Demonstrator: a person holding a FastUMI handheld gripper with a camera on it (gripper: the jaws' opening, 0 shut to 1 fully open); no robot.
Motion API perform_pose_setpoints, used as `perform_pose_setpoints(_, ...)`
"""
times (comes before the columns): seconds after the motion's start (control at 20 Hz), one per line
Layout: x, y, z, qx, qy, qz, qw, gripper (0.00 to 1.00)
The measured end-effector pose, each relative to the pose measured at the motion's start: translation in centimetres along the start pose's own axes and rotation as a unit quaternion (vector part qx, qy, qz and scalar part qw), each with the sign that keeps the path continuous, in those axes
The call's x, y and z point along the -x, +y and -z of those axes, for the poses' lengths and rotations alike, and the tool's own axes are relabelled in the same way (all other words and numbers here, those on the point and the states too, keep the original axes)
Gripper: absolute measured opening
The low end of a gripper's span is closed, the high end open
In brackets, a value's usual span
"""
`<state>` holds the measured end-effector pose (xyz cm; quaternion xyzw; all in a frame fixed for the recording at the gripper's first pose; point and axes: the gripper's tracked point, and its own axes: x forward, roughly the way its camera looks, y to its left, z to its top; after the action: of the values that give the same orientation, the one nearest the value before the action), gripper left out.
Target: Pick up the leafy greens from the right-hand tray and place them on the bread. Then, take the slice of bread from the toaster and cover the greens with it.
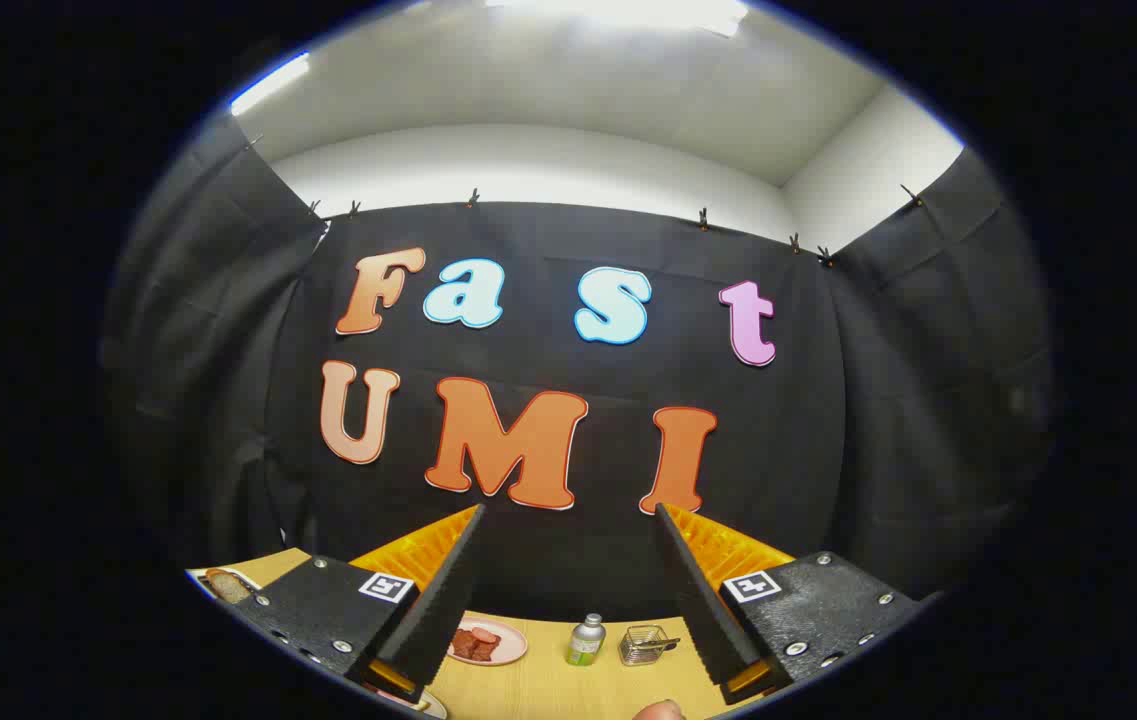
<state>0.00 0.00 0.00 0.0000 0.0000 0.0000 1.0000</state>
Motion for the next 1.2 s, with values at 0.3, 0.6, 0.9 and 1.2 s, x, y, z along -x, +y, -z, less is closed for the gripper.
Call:
perform_pose_setpoints(0.3,0.4,-0.1,-0.1,0.002,-0.002,0.003,1.0,0.97)
perform_pose_setpoints(0.6,1.1,0.8,0.2,0.008,0.004,-0.01,1.0,0.97)
perform_pose_setpoints(0.9,1.7,0.7,0.8,0.0,0.01,-0.015,1.0,0.97)
perform_pose_setpoints(1.2,1.3,0.2,1.9,-0.014,0.019,-0.015,1.0,0.97)
